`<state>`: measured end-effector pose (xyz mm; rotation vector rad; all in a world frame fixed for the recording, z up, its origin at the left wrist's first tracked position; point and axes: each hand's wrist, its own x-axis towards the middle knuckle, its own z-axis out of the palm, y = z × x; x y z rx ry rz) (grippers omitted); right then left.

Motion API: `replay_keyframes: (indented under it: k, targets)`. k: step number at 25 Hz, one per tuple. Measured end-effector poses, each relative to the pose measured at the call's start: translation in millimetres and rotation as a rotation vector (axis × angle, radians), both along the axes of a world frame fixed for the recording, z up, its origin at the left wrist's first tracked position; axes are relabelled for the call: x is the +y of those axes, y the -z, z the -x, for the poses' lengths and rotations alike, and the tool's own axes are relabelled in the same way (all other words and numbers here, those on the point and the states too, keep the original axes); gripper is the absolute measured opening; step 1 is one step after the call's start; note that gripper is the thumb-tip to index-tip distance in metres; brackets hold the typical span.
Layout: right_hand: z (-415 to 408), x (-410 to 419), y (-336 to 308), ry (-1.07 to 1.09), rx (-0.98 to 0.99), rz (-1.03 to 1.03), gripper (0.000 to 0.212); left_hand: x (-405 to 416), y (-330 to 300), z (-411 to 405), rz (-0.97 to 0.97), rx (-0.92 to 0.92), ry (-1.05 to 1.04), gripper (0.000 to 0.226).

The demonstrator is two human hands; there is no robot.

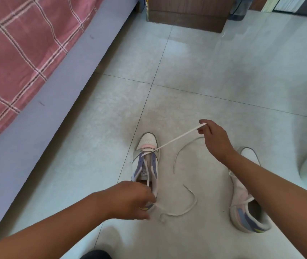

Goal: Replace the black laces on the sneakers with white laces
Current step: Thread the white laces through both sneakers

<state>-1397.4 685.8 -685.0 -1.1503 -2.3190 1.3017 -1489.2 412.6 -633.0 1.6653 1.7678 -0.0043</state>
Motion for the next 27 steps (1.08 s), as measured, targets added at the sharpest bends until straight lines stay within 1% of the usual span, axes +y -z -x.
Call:
replay_keyframes:
  k: [1, 2, 4, 5, 6, 7, 9, 10, 11, 12, 13, 15, 18, 21, 24, 27]
  targets:
    - [-1, 0, -1, -0.029, 0.001, -0.062, 0.031, 7, -3, 1, -0.023, -0.045, -0.094, 0.024]
    - [-2, 0, -3, -0.051, 0.001, -0.126, 0.032, 19, -5, 7, -0.094, -0.064, -0.232, 0.025]
    - [-4, 1, -5, -0.052, 0.024, -0.223, 0.033, 50, -1, 24, -0.265, -0.009, -0.493, 0.027]
    - [-5, 3, -7, -0.029, 0.053, -0.246, 0.033, 67, 3, 32, -0.300, 0.023, -0.563, 0.031]
    - [-6, 6, -10, 0.007, 0.088, -0.244, 0.033, 82, 9, 37, -0.285, 0.053, -0.583, 0.037]
    - [-7, 9, -13, 0.045, 0.124, -0.223, 0.033, 96, 17, 40, -0.217, 0.087, -0.554, 0.044]
    - [-10, 18, -19, 0.105, 0.173, -0.160, 0.033, 116, 33, 40, -0.053, 0.115, -0.475, 0.049]
    - [-11, 23, -21, 0.125, 0.189, -0.132, 0.033, 121, 41, 39, -0.008, 0.079, -0.478, 0.044]
    - [-13, 29, -23, 0.146, 0.204, -0.103, 0.032, 124, 47, 38, 0.000, -0.012, -0.518, 0.036]
    - [-16, 35, -24, 0.173, 0.223, -0.064, 0.031, 125, 50, 39, -0.009, -0.145, -0.588, 0.029]
    - [-19, 42, -26, 0.208, 0.244, -0.012, 0.030, 125, 53, 41, -0.023, -0.273, -0.659, 0.028]
    - [-26, 54, -28, 0.283, 0.280, 0.103, 0.029, 119, 53, 46, -0.063, -0.417, -0.759, 0.030]
    - [-41, 73, -31, 0.389, 0.304, 0.239, 0.026, 114, 49, 51, -0.142, -0.515, -0.850, 0.030]
    - [-56, 90, -36, 0.456, 0.340, 0.434, 0.019, 112, 46, 54, -0.135, -0.628, -0.948, 0.031]
    - [-69, 105, -37, 0.526, 0.358, 0.618, 0.010, 109, 43, 59, -0.132, -0.650, -0.994, 0.032]
    - [-86, 119, -38, 0.618, 0.402, 0.738, 0.011, 108, 41, 63, -0.154, -0.656, -1.021, 0.033]
